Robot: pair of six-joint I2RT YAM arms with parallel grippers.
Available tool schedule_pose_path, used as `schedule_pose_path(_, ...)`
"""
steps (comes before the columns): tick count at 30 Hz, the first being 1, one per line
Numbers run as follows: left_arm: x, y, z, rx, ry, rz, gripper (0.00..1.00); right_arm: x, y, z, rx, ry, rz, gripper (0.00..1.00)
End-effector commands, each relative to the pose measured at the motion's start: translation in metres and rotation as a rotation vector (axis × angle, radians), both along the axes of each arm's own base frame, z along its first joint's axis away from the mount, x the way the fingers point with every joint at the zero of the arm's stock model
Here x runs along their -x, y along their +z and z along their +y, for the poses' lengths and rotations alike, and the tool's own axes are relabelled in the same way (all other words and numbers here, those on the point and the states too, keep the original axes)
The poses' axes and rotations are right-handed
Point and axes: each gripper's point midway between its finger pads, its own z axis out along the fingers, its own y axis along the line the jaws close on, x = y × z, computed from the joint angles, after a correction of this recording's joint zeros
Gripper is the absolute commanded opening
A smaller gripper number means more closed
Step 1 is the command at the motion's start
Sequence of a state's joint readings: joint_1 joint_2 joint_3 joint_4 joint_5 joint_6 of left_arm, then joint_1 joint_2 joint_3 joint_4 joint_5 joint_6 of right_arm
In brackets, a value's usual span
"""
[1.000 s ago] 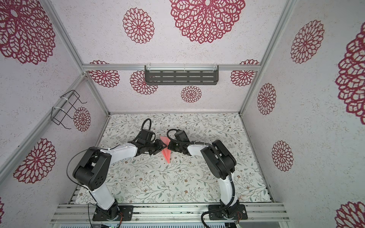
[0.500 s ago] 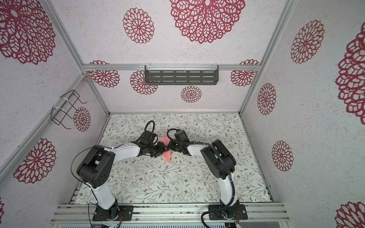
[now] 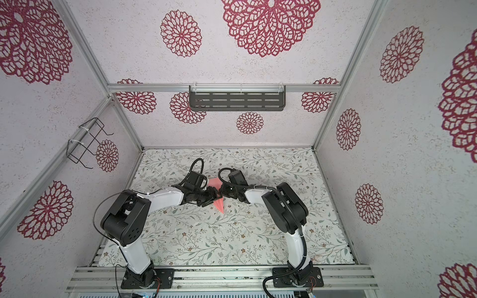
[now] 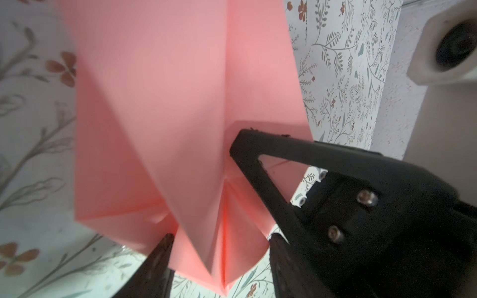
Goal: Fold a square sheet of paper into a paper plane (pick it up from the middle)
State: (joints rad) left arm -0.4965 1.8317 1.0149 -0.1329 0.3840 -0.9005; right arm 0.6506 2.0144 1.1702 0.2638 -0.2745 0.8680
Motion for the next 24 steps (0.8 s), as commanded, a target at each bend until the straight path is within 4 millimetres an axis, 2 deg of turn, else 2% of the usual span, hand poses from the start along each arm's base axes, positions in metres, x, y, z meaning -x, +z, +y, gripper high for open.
schedule_pose_path(1, 0.002, -0.006, -0.006, -0.019, -0.031, 0.009, 0.61, -0.004, 0.01, 0.004, -0.035, -0.001, -0.004, 0.05)
schedule_pose_path(6, 0.004, -0.009, -0.003, -0.051, -0.032, 0.014, 0.61, -0.005, 0.01, 0.002, -0.033, -0.007, -0.005, 0.04)
schedule_pose_path(13, -0.001, -0.003, 0.0, -0.062, -0.009, -0.01, 0.53, -0.004, 0.01, 0.002, -0.038, -0.007, -0.001, 0.04)
schedule_pose_path(18, -0.008, 0.004, -0.006, -0.03, 0.0, -0.028, 0.44, -0.003, 0.01, 0.002, -0.044, -0.004, 0.003, 0.04)
schedule_pose_path(24, -0.013, 0.007, -0.007, -0.024, 0.017, -0.035, 0.28, -0.002, 0.01, 0.001, -0.047, -0.005, 0.0, 0.06)
